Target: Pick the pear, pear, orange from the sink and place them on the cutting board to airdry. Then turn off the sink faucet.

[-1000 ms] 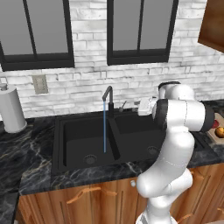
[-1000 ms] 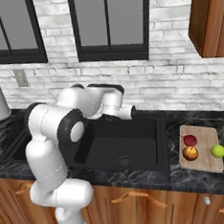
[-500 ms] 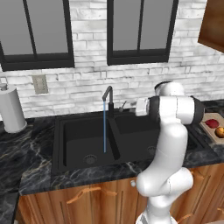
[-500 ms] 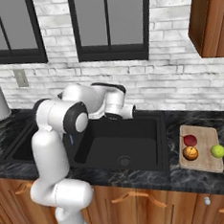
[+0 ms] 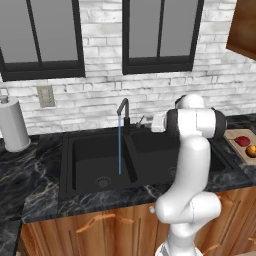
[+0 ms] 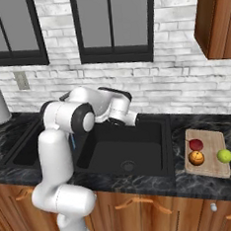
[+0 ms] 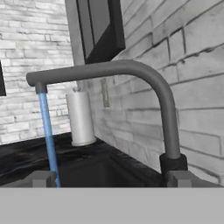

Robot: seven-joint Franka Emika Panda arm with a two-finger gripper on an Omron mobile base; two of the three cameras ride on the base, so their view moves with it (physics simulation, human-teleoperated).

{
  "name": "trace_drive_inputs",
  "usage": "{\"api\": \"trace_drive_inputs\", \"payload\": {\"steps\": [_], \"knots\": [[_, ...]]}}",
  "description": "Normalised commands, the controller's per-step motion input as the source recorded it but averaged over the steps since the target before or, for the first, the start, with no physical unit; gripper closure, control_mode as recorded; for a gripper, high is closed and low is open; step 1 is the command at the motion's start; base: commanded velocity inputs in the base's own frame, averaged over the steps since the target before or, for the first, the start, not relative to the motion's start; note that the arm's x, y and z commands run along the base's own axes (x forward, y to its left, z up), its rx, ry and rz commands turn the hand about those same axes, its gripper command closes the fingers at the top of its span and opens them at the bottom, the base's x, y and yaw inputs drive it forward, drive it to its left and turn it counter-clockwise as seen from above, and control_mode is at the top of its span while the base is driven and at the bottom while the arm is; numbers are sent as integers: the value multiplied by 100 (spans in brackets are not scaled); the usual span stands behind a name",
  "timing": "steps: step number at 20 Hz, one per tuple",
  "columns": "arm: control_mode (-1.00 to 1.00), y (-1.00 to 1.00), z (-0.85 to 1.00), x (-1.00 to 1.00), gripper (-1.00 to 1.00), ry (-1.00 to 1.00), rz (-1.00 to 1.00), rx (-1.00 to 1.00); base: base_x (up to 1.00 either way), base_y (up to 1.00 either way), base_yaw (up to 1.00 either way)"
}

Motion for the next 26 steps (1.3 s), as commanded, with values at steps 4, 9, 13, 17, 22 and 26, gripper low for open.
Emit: {"api": "trace_drive_inputs", "payload": {"steps": [4, 9, 13, 17, 22, 26], "knots": [[-100, 4, 0, 48, -100, 0, 0, 6, 0, 0, 0], [-100, 14, 0, 36, -100, 0, 0, 5, 0, 0, 0], [-100, 5, -4, 39, -100, 0, 0, 3, 0, 0, 0], [-100, -23, -40, 31, -100, 0, 5, 0, 0, 0, 0], [-100, -19, -38, 38, -100, 0, 6, 0, 0, 0, 0], [-100, -2, -24, 48, -100, 0, 5, 0, 0, 0, 0]]}}
